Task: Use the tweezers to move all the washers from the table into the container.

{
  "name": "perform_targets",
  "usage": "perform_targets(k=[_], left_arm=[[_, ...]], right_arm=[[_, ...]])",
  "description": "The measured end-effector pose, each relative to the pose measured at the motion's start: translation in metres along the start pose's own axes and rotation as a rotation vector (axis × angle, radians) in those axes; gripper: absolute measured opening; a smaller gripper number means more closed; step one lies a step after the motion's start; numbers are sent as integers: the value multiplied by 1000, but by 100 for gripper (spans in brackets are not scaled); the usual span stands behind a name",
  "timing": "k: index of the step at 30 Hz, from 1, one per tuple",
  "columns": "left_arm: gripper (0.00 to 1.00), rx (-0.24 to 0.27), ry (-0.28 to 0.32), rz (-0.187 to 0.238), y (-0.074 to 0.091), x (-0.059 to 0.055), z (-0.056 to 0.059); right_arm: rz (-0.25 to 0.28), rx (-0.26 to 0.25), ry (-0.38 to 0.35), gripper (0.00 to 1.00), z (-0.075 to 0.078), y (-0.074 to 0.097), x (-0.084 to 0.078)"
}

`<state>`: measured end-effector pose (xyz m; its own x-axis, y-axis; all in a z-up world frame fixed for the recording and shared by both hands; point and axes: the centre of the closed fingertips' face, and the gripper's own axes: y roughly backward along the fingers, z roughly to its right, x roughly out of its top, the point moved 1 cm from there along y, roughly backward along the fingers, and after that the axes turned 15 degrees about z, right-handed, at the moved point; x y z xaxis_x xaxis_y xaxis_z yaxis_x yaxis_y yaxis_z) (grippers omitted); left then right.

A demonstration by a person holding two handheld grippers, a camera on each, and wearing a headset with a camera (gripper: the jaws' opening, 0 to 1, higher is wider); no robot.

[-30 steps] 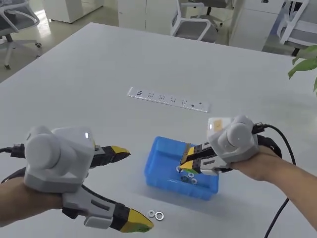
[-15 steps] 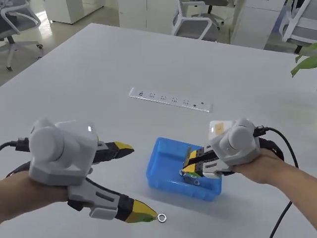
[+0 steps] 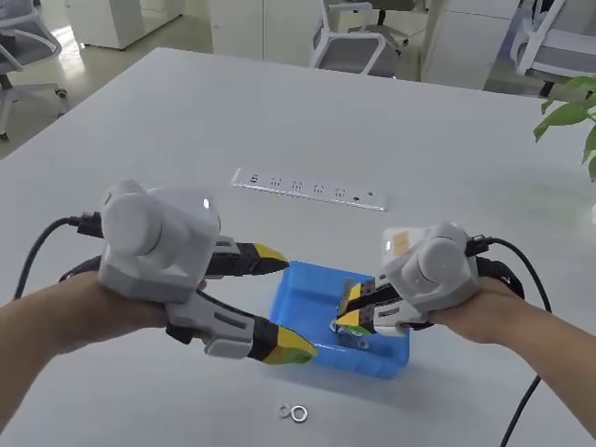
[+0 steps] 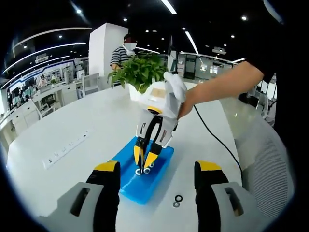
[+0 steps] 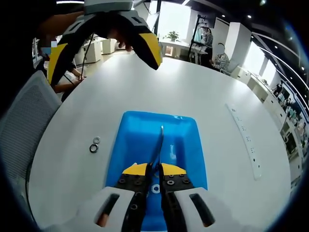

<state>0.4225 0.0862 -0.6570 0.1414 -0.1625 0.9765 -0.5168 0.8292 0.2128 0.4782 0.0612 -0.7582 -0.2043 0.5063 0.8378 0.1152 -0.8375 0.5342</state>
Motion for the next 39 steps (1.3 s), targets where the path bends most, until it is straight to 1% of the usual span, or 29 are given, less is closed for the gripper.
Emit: perform_targets(k=[4, 5, 7, 9, 10, 11, 13, 19, 22, 24, 25, 28, 32, 34, 39], left_arm=[[56, -21, -54, -7, -8, 1, -5], [53, -21, -77, -1, -11, 2, -7], [46, -21, -92, 2, -15, 2, -10], [39, -25, -115, -10, -20, 1, -13], [35, -34, -140, -19, -23, 1, -14], [33, -36, -143, -21, -26, 0, -15], [30, -42, -153, -30, -31, -1, -18], [23, -61, -174, -34, -44, -3, -24], [20, -68, -174, -34, -47, -4, -25], [19, -72, -179, -35, -50, -4, -25], [18, -76, -184, -42, -51, -6, -25], [16, -79, -191, -49, -54, -7, -26], [11, -90, -208, -59, -57, -10, -27], [6, -95, -212, -64, -57, -11, -26], [6, -114, -228, -62, -58, -11, -24]], right_arm=[[-2, 5, 10, 9, -1, 0, 0], [-2, 6, 11, 9, -1, 0, 0], [-4, 9, 15, 9, -1, 0, 0], [-4, 10, 18, 9, -1, -1, 0], [-4, 11, 20, 9, -1, -1, 0], [-4, 12, 22, 9, -1, -1, 0], [-4, 14, 25, 9, -1, -1, 1], [-8, 17, 32, 9, -1, -2, 0], [-8, 17, 33, 9, -1, -2, 0], [-8, 18, 35, 9, -1, -2, 1], [-7, 18, 34, 9, -1, -2, 0], [-7, 20, 37, 9, -1, -3, 0], [-9, 23, 43, 9, -1, -3, 1], [-10, 27, 45, 9, -2, -3, 1], [-17, 34, 51, 10, -3, -3, 0]])
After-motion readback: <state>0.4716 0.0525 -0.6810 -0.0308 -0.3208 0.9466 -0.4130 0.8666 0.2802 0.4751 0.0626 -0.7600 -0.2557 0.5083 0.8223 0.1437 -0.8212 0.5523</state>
